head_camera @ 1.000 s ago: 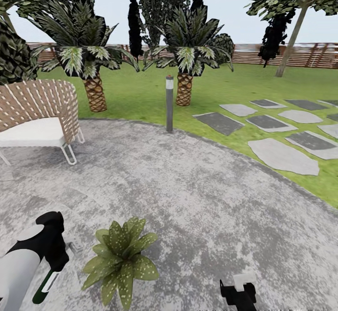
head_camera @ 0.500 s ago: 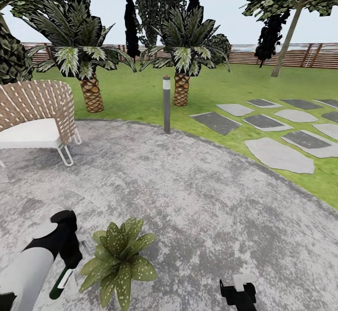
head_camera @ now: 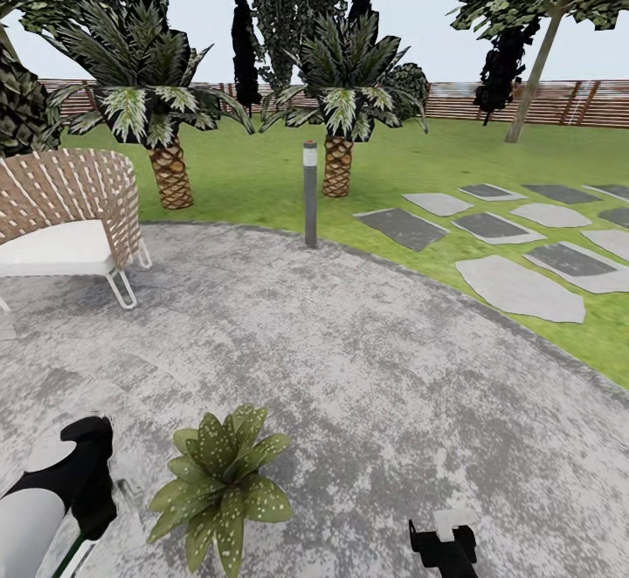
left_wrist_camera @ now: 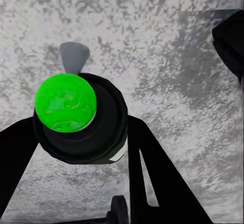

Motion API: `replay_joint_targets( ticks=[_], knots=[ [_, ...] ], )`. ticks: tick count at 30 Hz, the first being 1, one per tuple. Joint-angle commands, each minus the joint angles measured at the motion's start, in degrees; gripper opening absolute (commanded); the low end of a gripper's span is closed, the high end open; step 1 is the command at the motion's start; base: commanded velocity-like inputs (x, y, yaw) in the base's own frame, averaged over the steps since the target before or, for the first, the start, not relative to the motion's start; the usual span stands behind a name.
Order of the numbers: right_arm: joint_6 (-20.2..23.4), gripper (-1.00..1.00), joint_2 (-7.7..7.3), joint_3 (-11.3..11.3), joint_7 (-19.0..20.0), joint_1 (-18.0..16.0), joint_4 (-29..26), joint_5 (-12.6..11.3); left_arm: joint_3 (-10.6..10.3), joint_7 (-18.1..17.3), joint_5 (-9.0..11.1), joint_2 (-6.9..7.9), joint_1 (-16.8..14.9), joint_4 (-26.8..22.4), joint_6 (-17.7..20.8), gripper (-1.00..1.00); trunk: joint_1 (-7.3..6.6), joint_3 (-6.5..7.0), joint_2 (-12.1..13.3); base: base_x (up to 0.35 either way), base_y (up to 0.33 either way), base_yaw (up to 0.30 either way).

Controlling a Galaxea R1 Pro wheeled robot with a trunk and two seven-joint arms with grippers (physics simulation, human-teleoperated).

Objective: Pick up the pesticide atomizer in the garden and spray insectifuge to fully cover both potted plants in the garden.

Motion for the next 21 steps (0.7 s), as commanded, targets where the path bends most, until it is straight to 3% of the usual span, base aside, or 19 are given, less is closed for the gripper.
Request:
replay_joint_targets(
  ticks=[1, 4, 7, 9, 12, 16, 20, 21],
  knots=[
    [-0.07, 1.0, -0.03, 0.47, -0.45, -0.03, 0.03, 0.02, 0.18, -0.34, -0.32, -0.04, 0.25, -0.01, 0.56, -1.0, -0.01, -0.04, -0.02, 0.0, 0.0, 0.0],
    [-0.07, 1.0, -0.03, 0.47, -0.45, -0.03, 0.03, 0.02, 0.61, 2.2, -0.21, -0.06, 0.47, -0.42, -0.16, -1.0, -0.01, -0.04, -0.02, 0.0, 0.0, 0.0],
    [-0.07, 1.0, -0.03, 0.47, -0.45, -0.03, 0.03, 0.02, 7.02, 2.57, -0.28, 0.24, -0.28, -1.0, -0.33, -1.0, -0.01, -0.04, -0.02, 0.0, 0.0, 0.0],
    [-0.07, 1.0, -0.03, 0.47, -0.45, -0.03, 0.03, 0.02, 7.4, 2.72, -0.48, 0.29, 0.09, -0.56, -0.45, -1.0, -0.01, -0.04, -0.02, 0.0, 0.0, 0.0],
    [-0.07, 1.0, -0.13, 0.41, -0.45, -0.03, 0.05, 0.11, 7.34, 7.76, -0.31, 0.15, 2.01, -0.09, -0.51, -1.0, -0.01, -0.04, -0.02, 0.0, 0.0, 0.0],
    [-0.07, 1.0, -0.56, 0.4, -0.45, -0.03, 0.11, 0.2, 7.86, 9.58, 0.31, 0.08, 2.68, -0.05, -0.45, -1.0, -0.01, -0.04, -0.02, 0.0, 0.0, 0.0],
    [-0.07, 1.0, -0.64, 0.45, -0.45, -0.03, 0.12, 0.21, 7.92, 9.84, 6.74, 0.26, 2.75, -0.79, -0.92, -1.0, -0.01, -0.04, -0.02, 0.0, 0.0, 0.0],
    [-0.07, 1.0, -0.62, 0.46, -0.45, -0.03, 0.12, 0.2, 7.93, 9.9, 7.3, 0.46, 2.66, -0.99, -1.11, -1.0, -0.01, -0.04, -0.02, 0.0, 0.0, 0.0]
  ],
)
